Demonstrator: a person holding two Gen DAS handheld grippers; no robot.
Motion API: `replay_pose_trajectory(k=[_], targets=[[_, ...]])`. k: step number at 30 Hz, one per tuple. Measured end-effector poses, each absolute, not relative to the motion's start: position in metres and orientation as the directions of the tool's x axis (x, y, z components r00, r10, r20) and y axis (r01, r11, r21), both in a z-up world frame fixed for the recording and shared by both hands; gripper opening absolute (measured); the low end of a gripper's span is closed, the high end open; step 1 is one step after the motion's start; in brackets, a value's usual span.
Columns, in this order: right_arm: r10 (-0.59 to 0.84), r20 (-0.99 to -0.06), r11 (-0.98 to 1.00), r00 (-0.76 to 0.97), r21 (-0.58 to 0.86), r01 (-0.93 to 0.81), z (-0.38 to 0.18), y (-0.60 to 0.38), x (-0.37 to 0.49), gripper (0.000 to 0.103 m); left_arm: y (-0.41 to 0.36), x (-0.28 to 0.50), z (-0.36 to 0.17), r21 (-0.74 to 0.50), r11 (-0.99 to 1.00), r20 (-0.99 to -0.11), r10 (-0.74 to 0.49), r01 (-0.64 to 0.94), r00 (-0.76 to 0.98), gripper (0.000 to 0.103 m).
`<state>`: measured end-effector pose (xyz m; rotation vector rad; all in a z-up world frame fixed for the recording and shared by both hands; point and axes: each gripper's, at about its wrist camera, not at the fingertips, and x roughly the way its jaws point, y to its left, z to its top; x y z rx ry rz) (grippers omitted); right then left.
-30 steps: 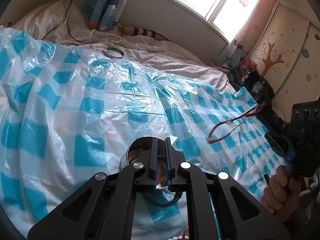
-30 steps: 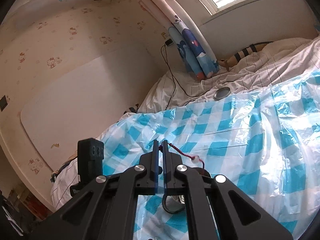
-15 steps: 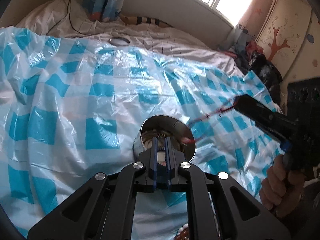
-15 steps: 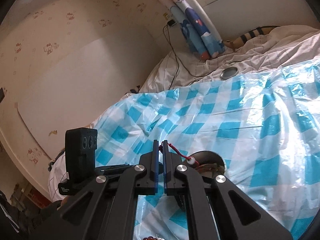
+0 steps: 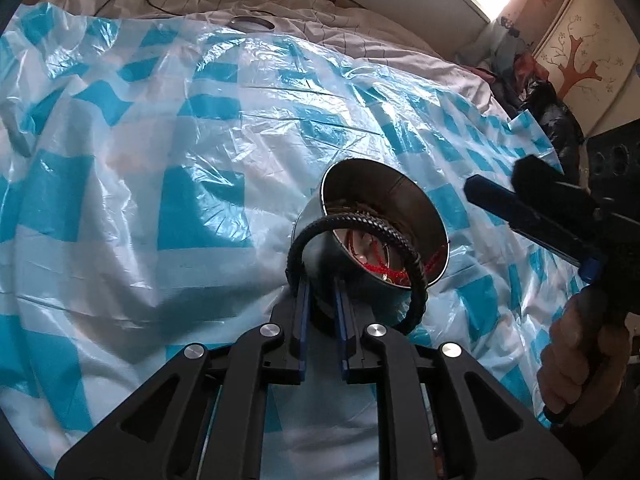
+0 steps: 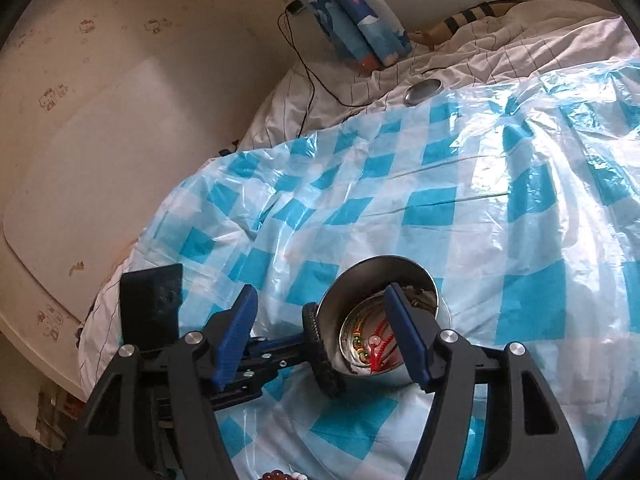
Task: Organize jewelry
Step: 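Open both grippers over the steel tin to drop both bracelets inside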
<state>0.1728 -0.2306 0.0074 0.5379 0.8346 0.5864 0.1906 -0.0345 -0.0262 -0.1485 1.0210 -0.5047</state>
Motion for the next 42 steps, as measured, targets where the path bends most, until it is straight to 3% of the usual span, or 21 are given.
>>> replay_pose_trajectory(k=[7, 9, 11, 16, 18, 20, 22, 28, 36, 42], targets=[[0.658, -0.558, 0.732, 0.505, 0.631, -0.256, -0.002, -0.229, 0.17, 0.067, -0.028, 0.19, -0.024, -0.319, 0.896, -0.79, -0.431, 0.309, 0.435, 0.011], [0.645, -0.58, 0.752, 0.497, 0.596, -0.281, -0.002, -0.222, 0.168, 0.067, -0.024, 0.19, -0.018, -0.292, 0.904, -0.788, -0.413, 0.312, 0.457, 0.019], [0.636, -0.6, 0.766, 0.485, 0.564, -0.308, -0.003, -0.212, 0.166, 0.067, -0.021, 0.192, -0.013, -0.264, 0.915, -0.776, -0.39, 0.307, 0.496, 0.05], [0.609, -0.63, 0.792, 0.481, 0.517, -0.325, -0.006, -0.202, 0.162, 0.067, -0.02, 0.208, -0.023, -0.309, 0.897, -0.729, -0.437, 0.316, 0.527, 0.056], [0.626, -0.617, 0.778, 0.477, 0.539, -0.324, -0.007, -0.206, 0.162, 0.068, -0.017, 0.215, -0.038, -0.35, 0.887, -0.733, -0.459, 0.301, 0.502, 0.051], [0.616, -0.619, 0.785, 0.487, 0.534, -0.314, -0.005, -0.21, 0.161, 0.069, -0.015, 0.217, -0.043, -0.377, 0.877, -0.73, -0.479, 0.297, 0.488, 0.022], [0.614, -0.617, 0.786, 0.493, 0.535, -0.309, -0.004, -0.213, 0.161, 0.069, -0.017, 0.218, -0.044, -0.41, 0.853, -0.721, -0.519, 0.322, 0.458, 0.007], [0.603, -0.602, 0.79, 0.523, 0.541, -0.288, 0.006, -0.226, 0.16, 0.071, -0.029, 0.206, -0.028, -0.353, 0.859, -0.736, -0.5, 0.372, 0.457, 0.006], [0.608, -0.541, 0.766, 0.581, 0.591, -0.25, 0.024, -0.257, 0.157, 0.073, -0.017, 0.202, 0.013, -0.427, 0.817, -0.661, -0.574, 0.387, 0.483, 0.006], [0.594, -0.544, 0.764, 0.593, 0.613, -0.203, 0.022, -0.27, 0.157, 0.074, -0.046, 0.212, 0.0, -0.421, 0.836, -0.709, -0.545, 0.353, 0.446, 0.006]])
